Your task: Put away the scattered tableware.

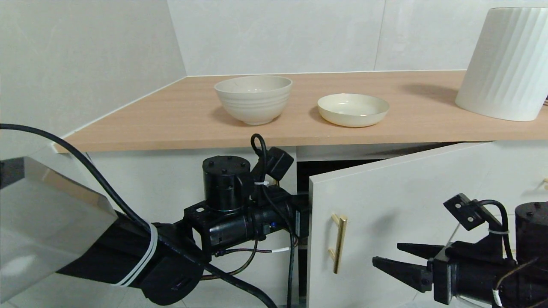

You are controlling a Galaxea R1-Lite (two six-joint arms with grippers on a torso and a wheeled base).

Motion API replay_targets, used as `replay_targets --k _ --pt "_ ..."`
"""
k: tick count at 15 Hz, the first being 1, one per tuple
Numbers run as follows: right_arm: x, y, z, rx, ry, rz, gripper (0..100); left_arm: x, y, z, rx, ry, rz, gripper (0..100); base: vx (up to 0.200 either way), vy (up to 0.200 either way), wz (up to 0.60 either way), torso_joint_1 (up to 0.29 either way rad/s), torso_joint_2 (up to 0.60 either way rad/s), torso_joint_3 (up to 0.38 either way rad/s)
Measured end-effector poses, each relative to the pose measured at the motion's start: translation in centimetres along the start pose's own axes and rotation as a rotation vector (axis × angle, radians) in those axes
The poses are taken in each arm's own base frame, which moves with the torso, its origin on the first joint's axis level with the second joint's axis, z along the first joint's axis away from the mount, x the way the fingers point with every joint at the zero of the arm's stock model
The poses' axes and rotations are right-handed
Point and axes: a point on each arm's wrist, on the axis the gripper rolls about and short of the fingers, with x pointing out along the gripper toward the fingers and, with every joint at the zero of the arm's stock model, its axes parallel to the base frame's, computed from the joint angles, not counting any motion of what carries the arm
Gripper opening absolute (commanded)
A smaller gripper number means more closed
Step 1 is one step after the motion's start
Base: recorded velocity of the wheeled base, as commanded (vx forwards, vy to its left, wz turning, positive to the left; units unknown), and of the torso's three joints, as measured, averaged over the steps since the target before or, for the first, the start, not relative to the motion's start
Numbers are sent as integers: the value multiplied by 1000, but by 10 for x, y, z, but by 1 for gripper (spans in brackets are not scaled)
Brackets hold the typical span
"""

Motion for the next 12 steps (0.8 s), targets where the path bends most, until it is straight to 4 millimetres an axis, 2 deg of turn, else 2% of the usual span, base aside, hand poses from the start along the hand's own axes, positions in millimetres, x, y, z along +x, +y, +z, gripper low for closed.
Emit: replay_targets --k 1,4,12 --pt "-5 1 -3 1 0 0 100 0 -1 0 0 1 0 0 0 0 0 0 0 0" --pt "-11 2 -5 0 -5 5 100 1 0 2 -11 -9 1 0 -200 0 0 9 2 -1" --pt "-22 3 -11 -1 -12 3 100 17 5 2 -11 -15 7 0 0 0 0 0 0 0"
